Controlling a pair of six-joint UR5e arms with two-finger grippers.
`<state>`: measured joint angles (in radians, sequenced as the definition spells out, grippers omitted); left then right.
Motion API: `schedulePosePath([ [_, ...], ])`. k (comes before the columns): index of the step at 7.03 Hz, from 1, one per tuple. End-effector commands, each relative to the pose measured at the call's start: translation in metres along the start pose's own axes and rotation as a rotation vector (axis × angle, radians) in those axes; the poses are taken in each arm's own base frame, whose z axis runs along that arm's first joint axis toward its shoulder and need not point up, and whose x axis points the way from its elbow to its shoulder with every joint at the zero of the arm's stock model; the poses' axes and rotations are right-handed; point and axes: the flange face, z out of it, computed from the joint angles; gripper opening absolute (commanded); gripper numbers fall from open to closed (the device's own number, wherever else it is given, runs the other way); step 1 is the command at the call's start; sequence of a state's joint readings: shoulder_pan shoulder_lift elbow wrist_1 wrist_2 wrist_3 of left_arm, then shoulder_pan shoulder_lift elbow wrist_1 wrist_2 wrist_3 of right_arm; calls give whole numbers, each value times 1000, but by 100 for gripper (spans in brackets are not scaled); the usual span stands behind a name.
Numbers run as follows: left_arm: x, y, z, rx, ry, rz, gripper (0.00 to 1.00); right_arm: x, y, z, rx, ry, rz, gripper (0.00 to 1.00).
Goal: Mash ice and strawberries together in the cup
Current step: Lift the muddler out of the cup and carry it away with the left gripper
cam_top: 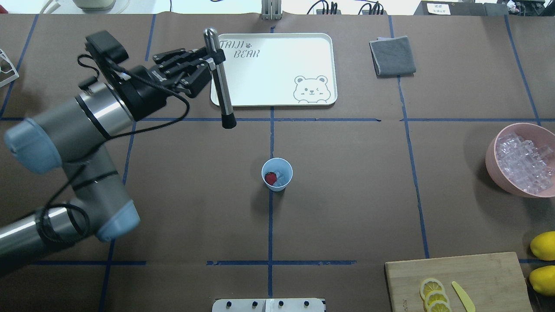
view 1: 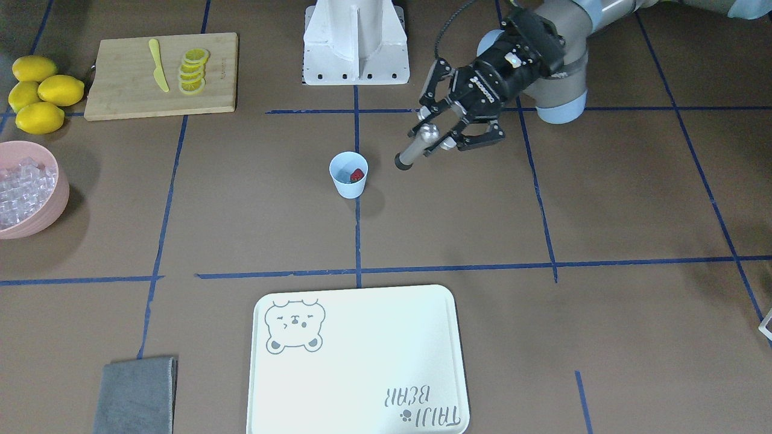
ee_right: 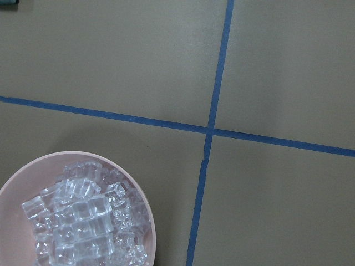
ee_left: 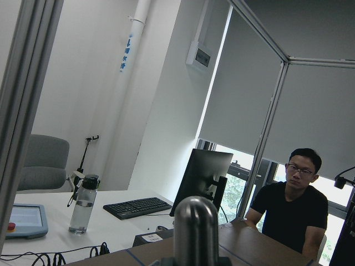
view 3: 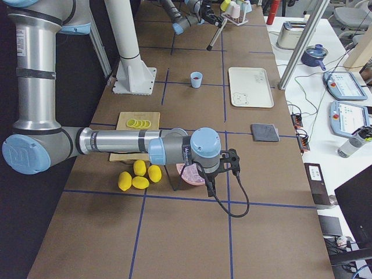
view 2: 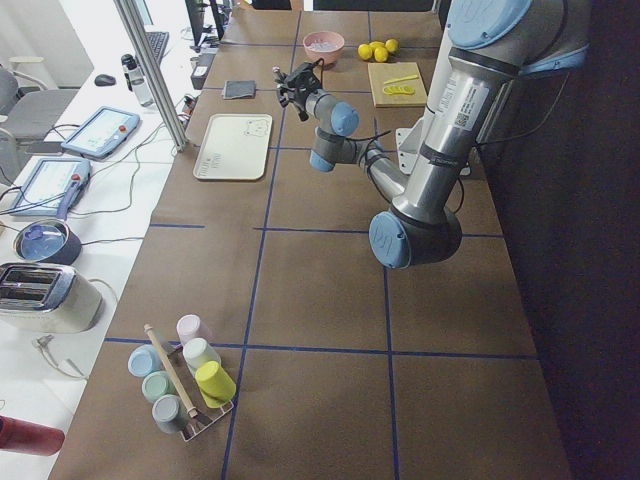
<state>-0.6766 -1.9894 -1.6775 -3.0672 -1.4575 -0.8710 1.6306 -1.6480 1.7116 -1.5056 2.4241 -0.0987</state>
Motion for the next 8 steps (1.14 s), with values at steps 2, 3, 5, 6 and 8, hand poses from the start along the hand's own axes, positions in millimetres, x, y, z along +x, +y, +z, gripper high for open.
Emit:
schedulePosePath([
  [2,-131,-41,-76,-214,-209,-223,0,1,1,2,-1,-13,4,99],
  [3,-160,-35,-106,-288,-288,-323,0,-2,0,0,4,-21,0,99],
  [5,-223,-30,-164,-492,-525,-490,0,-1,0,1,2,-26,7,99],
  [6,-250,-40,-205,-580,-602,-586,0,-4,-1,-2,10,-25,2,99],
  [8,-309,-27,-284,-657,-745,-574,0,-5,-3,-2,13,-23,-2,99],
])
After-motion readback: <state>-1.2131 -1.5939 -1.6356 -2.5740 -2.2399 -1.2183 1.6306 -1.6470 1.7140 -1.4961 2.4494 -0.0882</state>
